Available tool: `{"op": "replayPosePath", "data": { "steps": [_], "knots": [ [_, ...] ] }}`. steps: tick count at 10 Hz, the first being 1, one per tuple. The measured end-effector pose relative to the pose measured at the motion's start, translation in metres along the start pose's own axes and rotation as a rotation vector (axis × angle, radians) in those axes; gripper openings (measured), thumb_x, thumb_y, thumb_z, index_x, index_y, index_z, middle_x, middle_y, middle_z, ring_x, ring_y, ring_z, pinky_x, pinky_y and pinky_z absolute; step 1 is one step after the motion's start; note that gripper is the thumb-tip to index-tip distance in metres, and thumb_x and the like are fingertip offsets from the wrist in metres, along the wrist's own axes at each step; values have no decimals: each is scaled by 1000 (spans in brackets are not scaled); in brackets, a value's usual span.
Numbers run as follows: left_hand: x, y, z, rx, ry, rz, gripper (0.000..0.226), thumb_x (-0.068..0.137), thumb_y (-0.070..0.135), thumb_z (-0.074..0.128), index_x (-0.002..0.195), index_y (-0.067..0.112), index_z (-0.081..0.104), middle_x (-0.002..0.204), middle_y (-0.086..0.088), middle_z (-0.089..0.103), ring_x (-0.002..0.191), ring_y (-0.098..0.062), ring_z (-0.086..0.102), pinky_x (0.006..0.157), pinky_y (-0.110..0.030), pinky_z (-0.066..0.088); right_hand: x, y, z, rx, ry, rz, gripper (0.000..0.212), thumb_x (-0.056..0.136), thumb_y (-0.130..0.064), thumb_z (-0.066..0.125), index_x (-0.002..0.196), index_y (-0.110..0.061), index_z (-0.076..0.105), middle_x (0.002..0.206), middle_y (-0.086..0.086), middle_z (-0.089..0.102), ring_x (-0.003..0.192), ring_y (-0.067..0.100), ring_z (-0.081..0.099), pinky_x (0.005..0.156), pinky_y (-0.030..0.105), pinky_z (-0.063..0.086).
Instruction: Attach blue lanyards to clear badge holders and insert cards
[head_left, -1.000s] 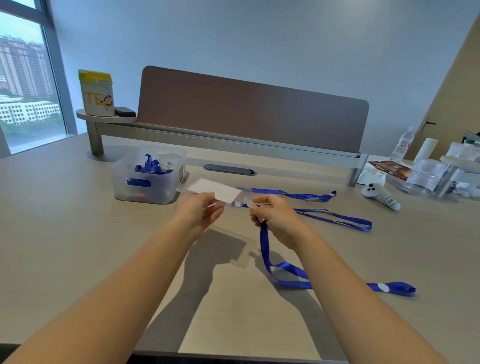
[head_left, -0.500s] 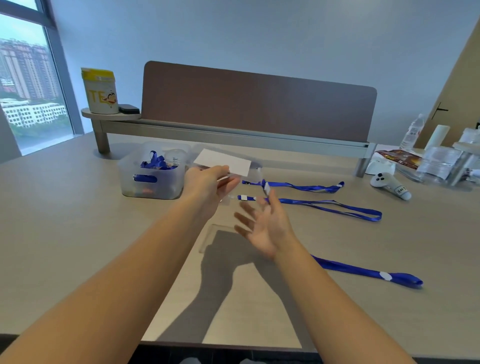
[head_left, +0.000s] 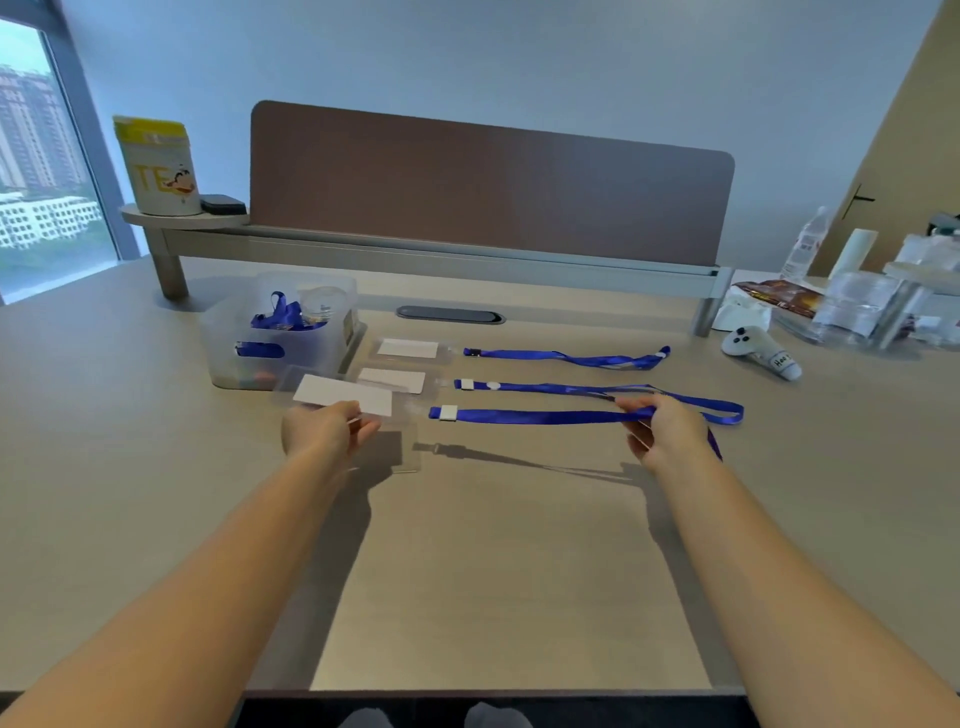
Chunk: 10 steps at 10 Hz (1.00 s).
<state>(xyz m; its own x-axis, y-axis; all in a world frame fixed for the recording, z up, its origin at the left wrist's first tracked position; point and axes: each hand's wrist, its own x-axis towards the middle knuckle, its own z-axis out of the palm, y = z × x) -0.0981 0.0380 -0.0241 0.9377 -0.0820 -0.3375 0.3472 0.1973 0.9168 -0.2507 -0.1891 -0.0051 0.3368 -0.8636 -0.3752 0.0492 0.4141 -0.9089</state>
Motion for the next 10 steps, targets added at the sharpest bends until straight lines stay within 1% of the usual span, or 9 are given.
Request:
{"op": "replayPosePath", "data": {
  "steps": [1, 3, 4, 5, 6, 7, 8, 9, 10],
  "knots": [
    [6, -11, 8, 127, 84, 47, 31, 85, 10, 57, 114, 2, 52, 119, -17, 59, 100, -29, 60, 73, -28, 50, 25, -13, -23, -354, 186, -128, 3, 93, -15, 44, 92, -14, 46, 67, 5, 46, 52, 14, 37, 46, 25, 28],
    [10, -16, 32, 82, 89, 13, 34, 82, 5, 61, 114, -1, 50, 100, -16, 61, 89, -25, 61, 76, -26, 49, 57, -36, -41, -228, 140, -133, 26, 92, -8, 47, 66, -8, 51, 59, 5, 45, 44, 12, 38, 23, 8, 30],
    [18, -21, 30, 40, 59, -61, 33, 84, 5, 58, 114, -2, 49, 90, -16, 59, 61, -15, 55, 47, -19, 50, 63, -27, -39, -67, 78, -20, 23, 92, -8, 49, 70, -5, 51, 63, 4, 49, 31, 7, 50, 26, 11, 40],
    [25, -27, 27, 21, 59, -118, 33, 83, 1, 58, 115, -2, 49, 114, -25, 59, 80, -27, 64, 38, -19, 52, 68, -12, -38, 39, 57, 132, 9, 92, -6, 49, 93, 0, 56, 74, 7, 54, 51, 12, 63, 61, 17, 56],
    [22, -24, 27, -13, -26, -169, 42, 85, -1, 55, 124, -1, 41, 126, -26, 53, 109, -33, 58, 66, -29, 57, 75, -3, -42, 27, 86, 202, 34, 90, -2, 51, 123, 0, 50, 94, 13, 58, 103, 21, 62, 79, 31, 52],
    [19, -22, 22, 12, -81, -166, 40, 87, 1, 53, 124, -1, 41, 128, -25, 52, 115, -32, 54, 83, -35, 47, 65, -1, -41, -43, 23, 83, 43, 89, -1, 50, 131, -1, 44, 117, 20, 57, 92, 20, 61, 83, 34, 51],
    [10, -21, 10, 158, -116, -162, 40, 88, 9, 52, 125, 0, 40, 121, -26, 54, 106, -33, 57, 79, -33, 48, 49, -1, -46, -145, 69, 39, 41, 89, -4, 52, 129, -3, 46, 132, 17, 51, 111, 26, 56, 93, 34, 49],
    [1, -19, -6, 376, -152, -112, 32, 87, 18, 54, 113, 2, 45, 93, -20, 56, 81, -27, 56, 58, -31, 52, 31, 4, -52, -444, 102, -63, 32, 88, -7, 52, 117, 7, 52, 121, 27, 57, 106, 34, 58, 100, 44, 47],
    [-16, -15, -23, 571, -101, 40, 20, 87, 20, 55, 95, 5, 45, 74, -13, 49, 64, -22, 51, 45, -27, 49, 0, 21, -58, -584, 94, -163, 29, 89, -11, 51, 115, 2, 54, 97, 16, 56, 89, 27, 56, 79, 42, 53]
  ]
}}
